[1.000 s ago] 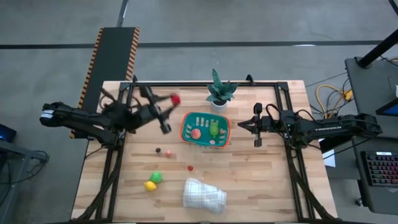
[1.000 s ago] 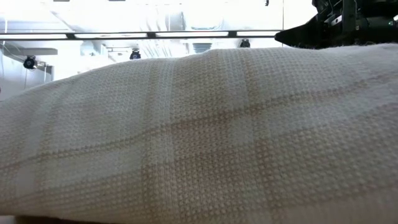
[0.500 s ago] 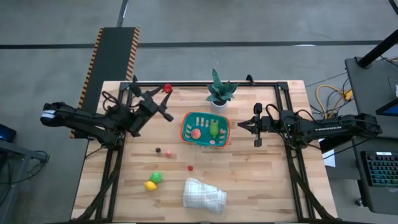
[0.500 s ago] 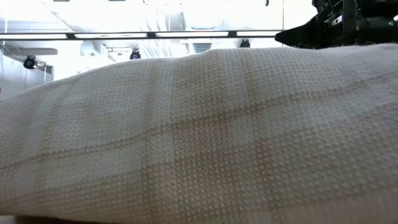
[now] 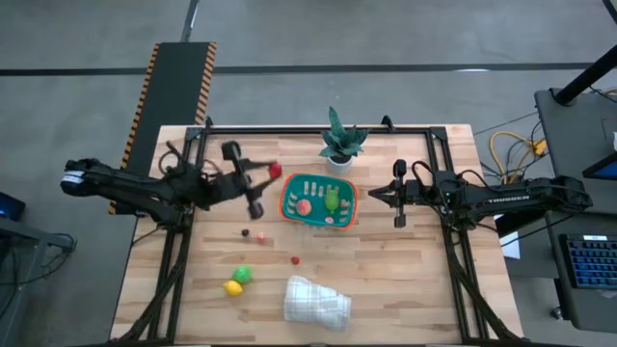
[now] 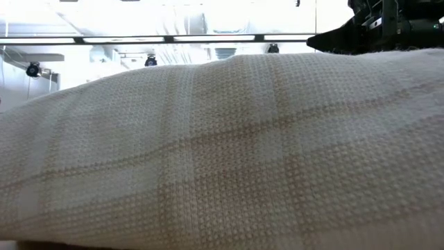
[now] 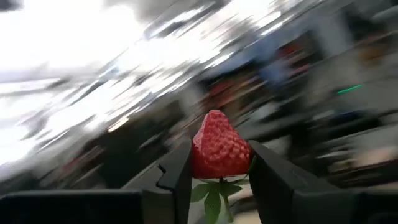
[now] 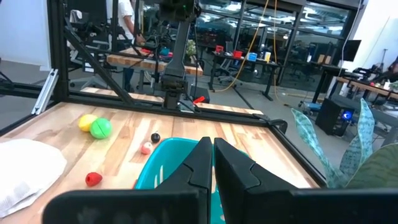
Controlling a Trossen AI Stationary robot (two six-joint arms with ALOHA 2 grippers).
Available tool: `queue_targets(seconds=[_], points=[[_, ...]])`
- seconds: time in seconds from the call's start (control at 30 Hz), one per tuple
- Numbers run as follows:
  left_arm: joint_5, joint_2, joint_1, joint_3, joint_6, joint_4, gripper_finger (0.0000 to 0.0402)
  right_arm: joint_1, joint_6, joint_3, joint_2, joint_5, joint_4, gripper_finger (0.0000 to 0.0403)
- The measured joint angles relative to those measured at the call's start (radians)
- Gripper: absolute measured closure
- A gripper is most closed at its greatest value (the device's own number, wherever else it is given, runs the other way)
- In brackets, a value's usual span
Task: Build produce basket
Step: Put the red strawberry into the blue basket
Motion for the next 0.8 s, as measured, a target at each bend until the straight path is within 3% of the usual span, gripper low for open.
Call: queue_targets(seconds=[0.07,0.13,0.27,0.6,0.7,0.8], points=[[0.128,-0.012,0.000,0.011,-0.022,-0.049,0.0294,0.000,-0.004,0.000,0.000,0.000,-0.001,0.0394],[0.180,-0.015,0.000,0.012,-0.052,-0.110,0.0294,0.000,-0.004,0.000,0.000,0.000,0.000,0.0394],[0.181,0.001,0.000,-0.004,-0.128,-0.218,0.0294,0.000,-0.002,0.000,0.000,0.000,-0.001,0.0394],[0.174,0.035,0.000,0.014,-0.136,-0.221,0.0294,0.000,-0.005,0.000,0.000,0.000,-0.002,0.0394],[0.040,0.022,-0.002,0.029,-0.128,-0.129,0.0294,0.000,-0.006,0.000,0.000,0.000,-0.002,0.0394],[-0.264,0.018,-0.003,0.012,-0.093,0.047,0.0294,0.000,-0.006,0.000,0.000,0.000,-0.004,0.0394]])
